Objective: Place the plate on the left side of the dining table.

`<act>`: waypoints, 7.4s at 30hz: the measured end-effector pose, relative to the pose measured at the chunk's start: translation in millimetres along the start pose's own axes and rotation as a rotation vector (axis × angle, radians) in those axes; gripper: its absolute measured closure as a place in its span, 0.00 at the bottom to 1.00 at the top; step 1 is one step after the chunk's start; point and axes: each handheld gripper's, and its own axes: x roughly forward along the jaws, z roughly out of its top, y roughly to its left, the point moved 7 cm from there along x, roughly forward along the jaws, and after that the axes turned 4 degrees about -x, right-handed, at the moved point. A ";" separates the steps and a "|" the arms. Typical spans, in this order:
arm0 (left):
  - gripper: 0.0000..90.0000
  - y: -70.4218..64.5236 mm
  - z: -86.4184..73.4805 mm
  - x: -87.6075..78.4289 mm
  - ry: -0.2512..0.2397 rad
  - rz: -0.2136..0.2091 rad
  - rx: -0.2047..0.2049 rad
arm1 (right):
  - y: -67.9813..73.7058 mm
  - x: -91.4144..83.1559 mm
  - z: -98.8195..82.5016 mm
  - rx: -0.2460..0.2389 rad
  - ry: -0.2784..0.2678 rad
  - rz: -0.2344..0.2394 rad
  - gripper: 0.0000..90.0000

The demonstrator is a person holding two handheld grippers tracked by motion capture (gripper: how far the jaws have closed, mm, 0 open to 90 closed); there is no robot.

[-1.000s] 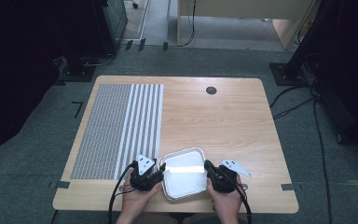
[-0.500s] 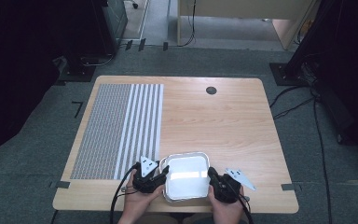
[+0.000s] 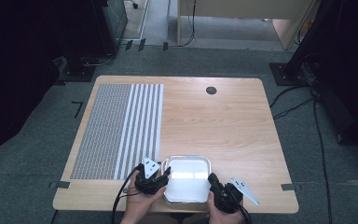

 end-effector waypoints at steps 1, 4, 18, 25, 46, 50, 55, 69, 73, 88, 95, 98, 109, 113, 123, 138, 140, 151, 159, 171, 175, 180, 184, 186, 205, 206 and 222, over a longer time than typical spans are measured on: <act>0.62 -0.1 0.9 -1.6 -0.003 -0.001 -0.004 | -0.6 -0.8 0.9 0.013 -0.008 0.004 1.00; 0.63 -1.8 3.2 -4.8 -0.004 -0.034 -0.027 | -0.3 -3.2 6.5 0.040 -0.028 0.018 1.00; 0.70 -13.3 -3.9 -0.5 0.038 -0.077 0.022 | -1.3 2.4 11.8 -0.147 0.050 0.044 0.93; 0.71 -12.5 -4.1 0.0 0.037 -0.084 0.020 | 1.7 13.7 26.9 -0.275 0.084 0.021 0.91; 0.65 -22.6 -1.7 -9.2 0.034 -0.136 0.012 | -8.5 23.1 31.5 -0.109 0.087 -0.068 1.00; 0.66 -24.5 -4.2 -7.2 0.060 -0.141 0.009 | -12.3 23.6 28.8 -0.045 0.092 -0.039 0.99; 0.68 -24.5 -5.0 -7.2 0.072 -0.154 -0.014 | -16.5 24.3 27.5 0.003 0.103 -0.015 0.99; 0.89 -23.4 2.9 -13.9 0.048 -0.122 -0.062 | -7.5 15.7 35.2 -0.002 0.078 -0.013 0.99; 0.90 -17.2 5.0 -16.3 0.045 -0.089 -0.059 | -0.4 16.0 41.2 0.007 0.065 0.014 0.99; 0.92 -5.6 4.3 -13.4 0.063 -0.060 -0.094 | 15.2 22.9 47.9 -0.027 0.066 0.036 1.00; 0.93 -3.2 10.9 -19.2 0.045 -0.056 -0.105 | 18.2 22.9 50.9 -0.057 0.069 0.046 1.00; 0.94 0.4 12.9 -21.0 0.043 -0.058 -0.117 | 21.6 23.8 51.6 -0.063 0.072 0.054 1.00; 0.94 24.1 22.1 -32.4 0.031 -0.039 -0.151 | 49.1 34.2 58.5 -0.110 0.085 0.081 1.00; 0.94 39.9 27.1 -40.4 0.020 -0.026 -0.173 | 66.1 41.4 59.9 -0.133 0.090 0.103 1.00; 0.96 86.4 36.5 -61.6 -0.009 0.021 -0.222 | 111.2 67.8 52.6 -0.178 0.127 0.142 1.00; 0.98 145.5 44.1 -76.6 -0.033 0.093 -0.293 | 168.6 108.3 44.0 -0.218 0.185 0.178 1.00; 0.98 153.1 43.5 -76.7 -0.030 0.100 -0.307 | 174.9 113.2 42.6 -0.223 0.191 0.185 1.00; 0.99 192.6 46.7 -72.0 -0.001 0.164 -0.321 | 204.7 148.8 32.9 -0.237 0.229 0.172 1.00; 0.99 220.7 58.7 -52.0 0.032 0.188 -0.348 | 218.1 183.2 35.7 -0.203 0.267 0.135 1.00; 0.99 255.4 70.5 -8.5 0.108 0.202 -0.367 | 216.9 237.5 35.3 -0.118 0.320 0.070 1.00; 0.99 264.7 68.8 6.4 0.127 0.194 -0.406 | 212.4 253.7 32.4 -0.091 0.338 0.055 1.00; 0.98 267.5 69.0 14.9 0.131 0.188 -0.421 | 208.4 265.2 33.8 -0.076 0.346 0.060 0.99; 0.89 265.8 66.3 17.9 0.137 0.178 -0.409 | 203.9 269.9 31.9 -0.077 0.378 0.074 0.92; 0.85 265.4 64.8 14.3 0.131 0.183 -0.401 | 200.9 268.8 33.5 -0.107 0.386 0.075 0.90; 0.92 251.6 46.0 9.6 0.211 0.248 -0.307 | 200.9 233.6 1.1 -0.303 0.529 0.042 0.89; 0.93 251.7 46.5 10.1 0.212 0.248 -0.311 | 202.1 233.5 -0.3 -0.290 0.532 0.043 0.93; 0.96 268.5 62.3 26.1 0.190 0.268 -0.381 | 203.3 249.3 4.2 -0.164 0.480 0.067 0.97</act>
